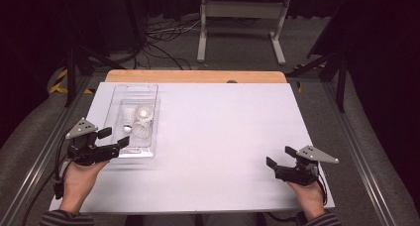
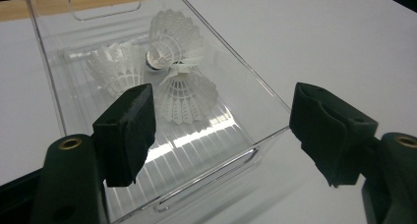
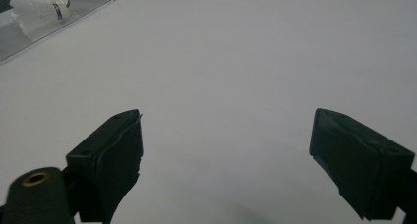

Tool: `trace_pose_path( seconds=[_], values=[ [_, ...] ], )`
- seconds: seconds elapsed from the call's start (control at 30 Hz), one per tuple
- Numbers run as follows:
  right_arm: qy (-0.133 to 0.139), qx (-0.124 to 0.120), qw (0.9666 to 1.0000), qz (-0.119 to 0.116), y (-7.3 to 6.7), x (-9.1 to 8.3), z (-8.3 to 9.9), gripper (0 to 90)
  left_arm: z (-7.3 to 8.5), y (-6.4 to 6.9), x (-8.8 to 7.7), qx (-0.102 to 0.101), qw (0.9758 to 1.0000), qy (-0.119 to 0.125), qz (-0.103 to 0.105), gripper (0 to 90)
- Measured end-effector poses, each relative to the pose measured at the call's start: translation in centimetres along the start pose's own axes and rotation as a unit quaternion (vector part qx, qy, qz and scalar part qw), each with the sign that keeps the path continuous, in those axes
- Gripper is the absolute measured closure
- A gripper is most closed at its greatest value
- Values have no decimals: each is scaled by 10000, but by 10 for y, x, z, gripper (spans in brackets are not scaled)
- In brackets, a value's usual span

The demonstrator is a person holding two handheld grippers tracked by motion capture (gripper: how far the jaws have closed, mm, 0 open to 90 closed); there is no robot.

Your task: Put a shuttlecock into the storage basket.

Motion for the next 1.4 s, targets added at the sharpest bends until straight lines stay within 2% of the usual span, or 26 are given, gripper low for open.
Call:
trace_pose_path(
  seconds=[0.53,1.4],
  values=[
    [-8,-2,10000,-13,0,0,0,134,10,-5,-5,-83,9999,73,-23,267],
    [-8,-3,10000,-22,-1,0,0,134,21,-3,-9,-81,9999,136,-12,265]
  ],
)
Point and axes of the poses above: each handheld gripper's, and its own axes: x roughly forward along the jaws, z roughly out of its underside, y roughly to its right, the point moved 5 cm from there along x, roughly forward along the jaws, and after that the axes turned 11 degrees about -x, right-handed, at the moved point
